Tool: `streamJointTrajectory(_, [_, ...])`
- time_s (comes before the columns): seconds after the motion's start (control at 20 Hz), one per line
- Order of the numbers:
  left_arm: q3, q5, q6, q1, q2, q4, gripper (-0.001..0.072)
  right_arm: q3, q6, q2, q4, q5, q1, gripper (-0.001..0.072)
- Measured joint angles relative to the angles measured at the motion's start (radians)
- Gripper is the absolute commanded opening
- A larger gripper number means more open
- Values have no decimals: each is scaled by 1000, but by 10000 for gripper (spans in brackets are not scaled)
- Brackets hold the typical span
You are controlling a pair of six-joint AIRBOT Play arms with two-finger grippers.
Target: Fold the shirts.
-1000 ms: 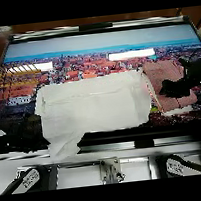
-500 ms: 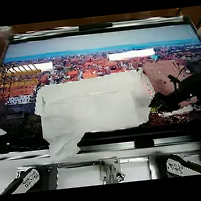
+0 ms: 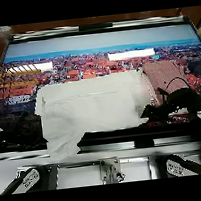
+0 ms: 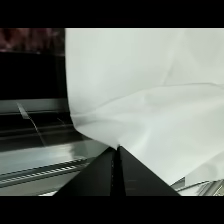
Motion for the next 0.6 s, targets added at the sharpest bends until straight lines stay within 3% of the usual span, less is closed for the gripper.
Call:
streamJointTrajectory(0.15, [5,-10,1,0,0,0,33,-12,24,1,4,24,21,583])
streamJointTrajectory(0.2, [6,-10,1,0,0,0,33,-14,32,1,5,29,24,485])
streamJointTrajectory(0.35, [8,-14,1,0,0,0,33,-20,40,-1,-21,47,31,94])
streamJointTrajectory(0.4, [10,-14,1,0,0,0,33,-20,47,0,-20,44,32,48])
streamJointTrajectory(0.6, [65,-19,6,0,0,0,32,11,23,11,-38,1,33,47])
